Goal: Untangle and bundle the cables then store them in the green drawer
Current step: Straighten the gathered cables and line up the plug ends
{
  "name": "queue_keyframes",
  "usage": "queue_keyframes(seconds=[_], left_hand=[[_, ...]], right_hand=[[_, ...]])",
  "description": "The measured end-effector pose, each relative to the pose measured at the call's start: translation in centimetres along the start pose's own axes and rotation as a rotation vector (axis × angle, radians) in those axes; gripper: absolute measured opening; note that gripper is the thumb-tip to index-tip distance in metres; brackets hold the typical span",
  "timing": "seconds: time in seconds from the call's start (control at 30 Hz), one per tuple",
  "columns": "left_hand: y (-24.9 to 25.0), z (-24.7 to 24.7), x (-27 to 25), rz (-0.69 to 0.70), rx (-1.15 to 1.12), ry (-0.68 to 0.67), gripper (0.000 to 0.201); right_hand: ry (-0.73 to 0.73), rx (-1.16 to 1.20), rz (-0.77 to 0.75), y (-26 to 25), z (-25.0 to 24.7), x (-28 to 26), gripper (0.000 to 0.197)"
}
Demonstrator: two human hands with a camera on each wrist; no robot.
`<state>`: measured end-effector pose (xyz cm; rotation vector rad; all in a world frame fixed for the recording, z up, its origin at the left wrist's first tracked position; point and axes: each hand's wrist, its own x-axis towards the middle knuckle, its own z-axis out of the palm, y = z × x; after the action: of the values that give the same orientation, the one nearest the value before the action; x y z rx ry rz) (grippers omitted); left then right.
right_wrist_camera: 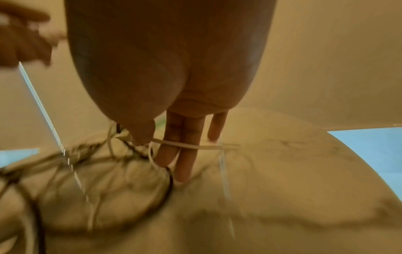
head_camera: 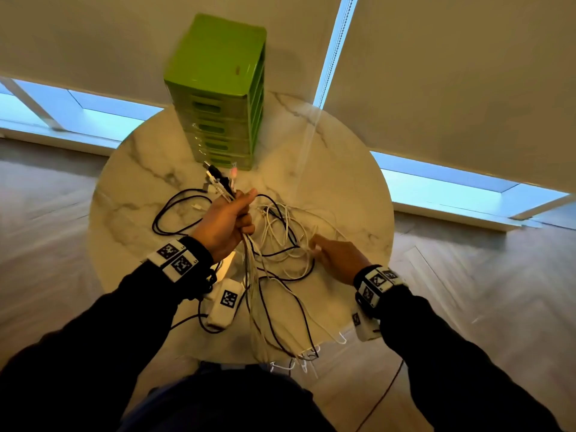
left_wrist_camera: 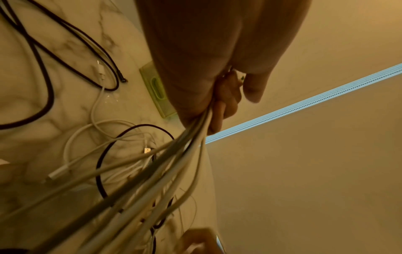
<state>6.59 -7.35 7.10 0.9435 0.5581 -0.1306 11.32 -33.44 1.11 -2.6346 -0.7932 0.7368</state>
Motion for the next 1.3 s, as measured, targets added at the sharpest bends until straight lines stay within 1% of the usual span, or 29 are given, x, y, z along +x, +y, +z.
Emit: queue_keyframes(seconds=[0.03, 0.1, 0.17, 0.23, 0.27, 0.37, 0.53, 0.6, 0.67, 0.73, 0.77, 0.87, 0.9, 0.97, 1.0, 1.03, 1.13, 1.2, 1.3], left_hand=[[-0.3, 0.0, 0.1, 0.000, -0.005, 0.015, 0.040], [-0.5, 0.3, 0.2, 0.007, -0.017, 0.015, 0.041], [-0.6, 1.1, 0.0, 0.017, -0.022, -0.017, 0.037], [-0.6, 2.1, -0.5, 0.043, 0.000, -0.059, 0.030], [-0.6, 2.5, -0.7, 0.061, 0.014, -0.081, 0.025], [-0.7, 2.7, -1.0, 0.096, 0.038, -0.134, 0.017], [-0.4, 1.4, -1.4, 0.117, 0.064, -0.144, 0.015], [0.0, 0.6, -1.3, 0.112, 0.035, -0.127, 0.019], [0.5, 0.1, -1.3, 0.110, 0.014, -0.116, 0.019], [0.7, -0.3, -1.4, 0.111, 0.000, -0.109, 0.020], [0.5, -0.4, -1.3, 0.108, -0.010, -0.107, 0.025], [-0.1, -0.7, -1.3, 0.104, -0.024, -0.135, 0.058], [-0.3, -0.7, -1.5, 0.104, -0.014, -0.142, 0.058], [-0.4, -0.5, -2.0, 0.112, 0.013, -0.173, 0.033], [-0.4, -0.3, -2.4, 0.117, 0.022, -0.191, 0.025], [-0.3, -0.1, -2.7, 0.121, 0.028, -0.202, 0.022], [-0.1, 0.1, -3.1, 0.146, 0.068, -0.183, 0.024], [0.0, -0.1, -3.2, 0.151, 0.071, -0.162, 0.023], [-0.2, -0.8, -3.4, 0.154, 0.120, -0.139, 0.040]], right_hand=[[0.085, 0.147, -0.011, -0.5, -1.3, 0.0, 0.020], [0.259, 0.354, -0.021, -1.8, -3.8, 0.4, 0.018], [0.334, 0.526, -0.026, -3.8, -5.7, 0.8, 0.013], [0.339, 0.693, -0.053, -6.1, -6.4, 0.9, 0.010], [0.326, 0.740, -0.074, -7.2, -6.3, 0.9, 0.011], [0.269, 0.813, -0.118, -9.5, -5.1, 0.3, 0.014], [0.213, 0.915, -0.135, -11.0, -3.5, -0.8, 0.013], [0.191, 0.846, -0.182, -11.0, -2.6, -1.3, 0.018], [0.193, 0.698, -0.192, -11.0, -1.5, -1.8, 0.019], [0.254, 0.599, -0.176, -11.2, -0.7, -2.1, 0.017], [0.312, 0.587, -0.162, -11.4, -0.6, -2.1, 0.018], [0.505, 0.585, -0.123, -12.4, -1.3, -1.9, 0.020], [0.531, 0.576, -0.120, -12.9, -1.8, -1.8, 0.020], [0.522, 0.518, -0.128, -13.8, -2.5, -1.5, 0.020], [0.512, 0.470, -0.139, -14.3, -2.7, -1.4, 0.020], [0.500, 0.420, -0.152, -14.7, -2.8, -1.3, 0.020], [0.463, 0.297, -0.185, -15.7, -2.7, -1.2, 0.021], [0.442, 0.251, -0.178, -16.1, -2.4, -1.2, 0.023], [0.434, 0.203, -0.147, -16.7, -1.8, -1.1, 0.028]])
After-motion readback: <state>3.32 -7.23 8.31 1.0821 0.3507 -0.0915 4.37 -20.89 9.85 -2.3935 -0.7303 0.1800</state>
